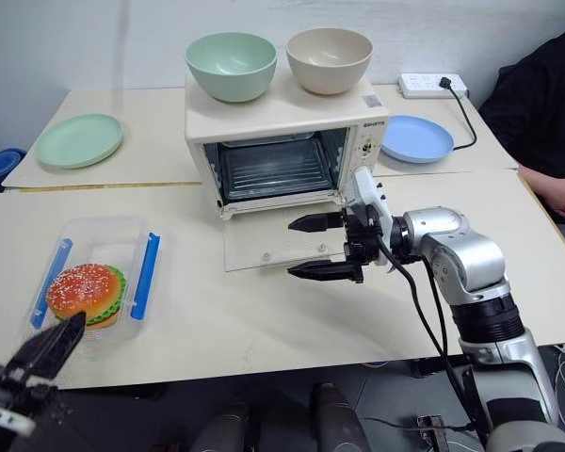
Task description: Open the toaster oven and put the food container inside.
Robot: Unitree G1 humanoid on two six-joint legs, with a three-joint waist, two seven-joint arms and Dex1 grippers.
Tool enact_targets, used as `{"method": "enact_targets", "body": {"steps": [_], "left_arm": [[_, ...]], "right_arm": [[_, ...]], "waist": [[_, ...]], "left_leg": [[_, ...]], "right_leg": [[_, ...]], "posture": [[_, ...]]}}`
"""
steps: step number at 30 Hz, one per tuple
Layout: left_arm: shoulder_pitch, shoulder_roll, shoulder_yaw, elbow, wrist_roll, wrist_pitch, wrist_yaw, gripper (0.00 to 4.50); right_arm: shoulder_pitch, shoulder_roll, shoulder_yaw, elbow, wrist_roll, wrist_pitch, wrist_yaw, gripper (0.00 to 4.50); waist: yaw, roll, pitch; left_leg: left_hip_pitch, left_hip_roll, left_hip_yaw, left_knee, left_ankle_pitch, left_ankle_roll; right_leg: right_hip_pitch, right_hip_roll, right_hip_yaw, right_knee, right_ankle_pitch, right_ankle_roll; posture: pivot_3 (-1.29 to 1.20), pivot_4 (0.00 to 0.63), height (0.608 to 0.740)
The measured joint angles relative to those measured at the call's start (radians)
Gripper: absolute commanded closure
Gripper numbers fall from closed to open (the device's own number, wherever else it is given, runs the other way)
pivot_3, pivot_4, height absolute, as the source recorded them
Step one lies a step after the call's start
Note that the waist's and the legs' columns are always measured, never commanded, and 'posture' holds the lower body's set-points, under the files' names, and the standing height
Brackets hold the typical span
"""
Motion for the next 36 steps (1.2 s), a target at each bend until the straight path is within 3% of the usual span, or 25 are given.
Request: {"method": "enact_targets", "body": {"steps": [4,10,11,17,31,36], "left_arm": [[0.251,0.076,-0.226,0.014,-0.297,-0.283,0.284,0.16],[0.373,0.279,-0.468,0.078,-0.465,-0.579,0.528,0.16],[0.377,0.308,-0.491,0.095,-0.475,-0.609,0.551,0.16],[0.434,0.437,-0.591,0.179,-0.508,-0.728,0.619,0.16],[0.355,0.555,-0.803,0.259,-0.542,-0.883,0.786,0.16],[0.291,0.563,-0.834,0.295,-0.545,-0.91,0.881,1.61]], "right_arm": [[0.013,0.013,-0.004,-0.02,0.001,0.019,-0.003,0.0],[0.082,0.002,-0.015,-0.09,0.02,0.062,-0.031,0.0],[0.09,-0.003,-0.018,-0.105,0.026,0.069,-0.036,0.0],[0.157,-0.028,-0.081,-0.198,0.072,0.112,-0.084,0.0],[0.212,-0.05,-0.103,-0.267,0.118,0.136,-0.158,0.0],[0.213,-0.054,-0.107,-0.269,0.12,0.136,-0.168,0.0]], "waist": [[-0.004,0.001,0.0],[0.0,0.001,0.0],[0.0,0.001,0.0],[-0.001,0.0,0.0],[0.002,0.0,0.0],[0.001,0.0,0.0]], "left_leg": [[0.003,0.0,0.0,-0.001,0.0,-0.001],[0.002,0.0,0.0,-0.001,0.0,0.0],[0.002,0.0,0.0,-0.001,0.0,0.0],[0.003,0.0,0.004,-0.001,0.0,0.001],[0.003,0.0,0.008,-0.001,0.001,0.003],[0.003,0.0,0.008,-0.001,0.001,0.003]], "right_leg": [[0.003,0.001,0.0,-0.001,-0.001,-0.002],[0.003,0.004,-0.001,-0.002,-0.005,-0.009],[0.003,0.004,-0.001,-0.002,-0.01,-0.018],[0.004,0.005,-0.002,-0.003,-0.01,-0.018],[0.005,0.005,-0.002,-0.005,-0.01,-0.018],[0.005,0.004,-0.002,-0.005,-0.01,-0.017]], "posture": [[0.0,0.15,0.74],[0.0,0.15,0.74],[0.0,0.15,0.74],[0.0,0.15,0.74],[0.0,0.15,0.74],[0.0,0.15,0.74]]}}
